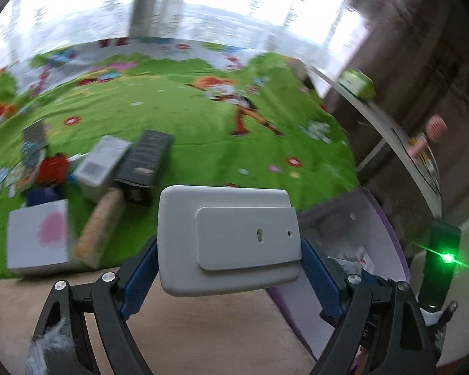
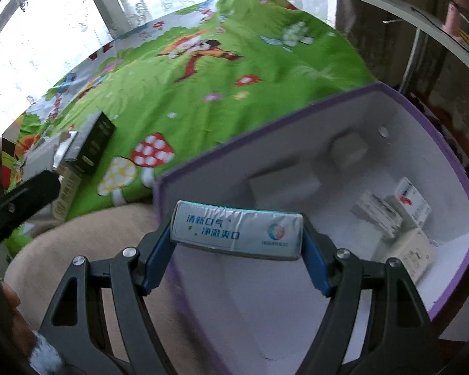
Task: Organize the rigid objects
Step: 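Carry both items over the purple storage box and open both grippers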
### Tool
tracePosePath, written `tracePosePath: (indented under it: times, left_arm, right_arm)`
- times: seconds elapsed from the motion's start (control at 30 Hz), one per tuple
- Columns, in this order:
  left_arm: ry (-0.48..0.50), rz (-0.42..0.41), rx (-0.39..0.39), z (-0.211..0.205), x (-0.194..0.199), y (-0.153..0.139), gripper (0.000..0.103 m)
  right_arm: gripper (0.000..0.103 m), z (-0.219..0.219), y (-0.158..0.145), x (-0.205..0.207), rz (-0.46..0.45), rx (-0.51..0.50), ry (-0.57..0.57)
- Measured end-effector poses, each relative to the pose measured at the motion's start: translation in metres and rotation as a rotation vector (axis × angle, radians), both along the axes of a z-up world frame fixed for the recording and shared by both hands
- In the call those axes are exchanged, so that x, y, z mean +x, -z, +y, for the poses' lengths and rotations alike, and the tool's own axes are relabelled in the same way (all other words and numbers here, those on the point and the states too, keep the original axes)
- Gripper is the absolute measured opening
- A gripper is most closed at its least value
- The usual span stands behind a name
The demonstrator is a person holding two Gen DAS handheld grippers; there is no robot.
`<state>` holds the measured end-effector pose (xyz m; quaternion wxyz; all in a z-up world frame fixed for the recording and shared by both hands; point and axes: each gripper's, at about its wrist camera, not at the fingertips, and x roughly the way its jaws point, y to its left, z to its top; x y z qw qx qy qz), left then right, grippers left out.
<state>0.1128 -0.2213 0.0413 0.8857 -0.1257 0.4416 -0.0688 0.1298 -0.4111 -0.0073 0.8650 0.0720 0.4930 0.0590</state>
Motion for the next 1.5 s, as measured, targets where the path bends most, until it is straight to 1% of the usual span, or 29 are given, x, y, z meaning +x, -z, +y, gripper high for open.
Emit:
tracePosePath:
  times: [0.13,0.3,0.47,0.57,0.63,0.7,0.73,0.83,0.97,1.07,1.17,1.27,1.37,1.5]
  left_arm:
    - [0.093,-0.001,-0.003,-0.02,0.002,0.0,0.088]
    - [0.196,-0.017,-0.013,-0.043,0.002,-0.003,0.088]
    - [0.263,-0.021,-0.033,-0.056,0.005,-0.003,0.088]
    - [0.305,-0.013,-0.059,-0.062,0.007,-0.001,0.09]
    - [0.316,0.0,-0.06,-0.064,0.009,0.001,0.09]
    - [0.312,0.014,-0.065,-0.064,0.011,0.004,0.09]
    - [0.303,0.016,-0.07,-0.062,0.011,0.004,0.09]
    - [0.275,0.013,-0.097,-0.055,0.01,0.003,0.091]
    - [0.234,-0.023,-0.173,-0.039,0.008,0.0,0.091]
    - [0.213,-0.05,-0.217,-0.028,0.005,-0.004,0.091]
    - [0.184,-0.082,-0.21,-0.015,-0.001,-0.01,0.091]
    - [0.167,-0.094,-0.182,-0.006,-0.006,-0.016,0.091]
    - [0.152,-0.118,-0.17,0.005,-0.012,-0.02,0.091]
    - [0.13,-0.124,-0.147,0.018,-0.019,-0.02,0.091]
  right_arm:
    - [0.076,-0.017,0.009,-0.009,0.033,-0.007,0.012]
    - [0.077,-0.029,0.018,-0.018,0.071,-0.021,-0.004]
    - [0.077,-0.039,0.024,-0.029,0.105,-0.017,-0.013]
    - [0.077,-0.04,0.027,-0.035,0.117,-0.022,-0.014]
    - [0.077,-0.041,0.03,-0.037,0.131,-0.022,-0.017]
    - [0.079,-0.039,0.033,-0.04,0.146,-0.027,-0.025]
    - [0.083,-0.038,0.034,-0.042,0.154,-0.025,-0.037]
    - [0.088,-0.038,0.035,-0.045,0.156,-0.023,-0.049]
    - [0.09,-0.039,0.032,-0.046,0.149,-0.012,-0.048]
    - [0.09,-0.04,0.028,-0.045,0.131,-0.008,-0.04]
    - [0.09,-0.041,0.023,-0.045,0.113,-0.008,-0.031]
    - [0.09,-0.04,0.019,-0.044,0.096,0.01,-0.035]
    - [0.09,-0.035,0.012,-0.045,0.068,0.023,-0.051]
    - [0.09,-0.02,0.004,-0.045,0.042,0.011,-0.091]
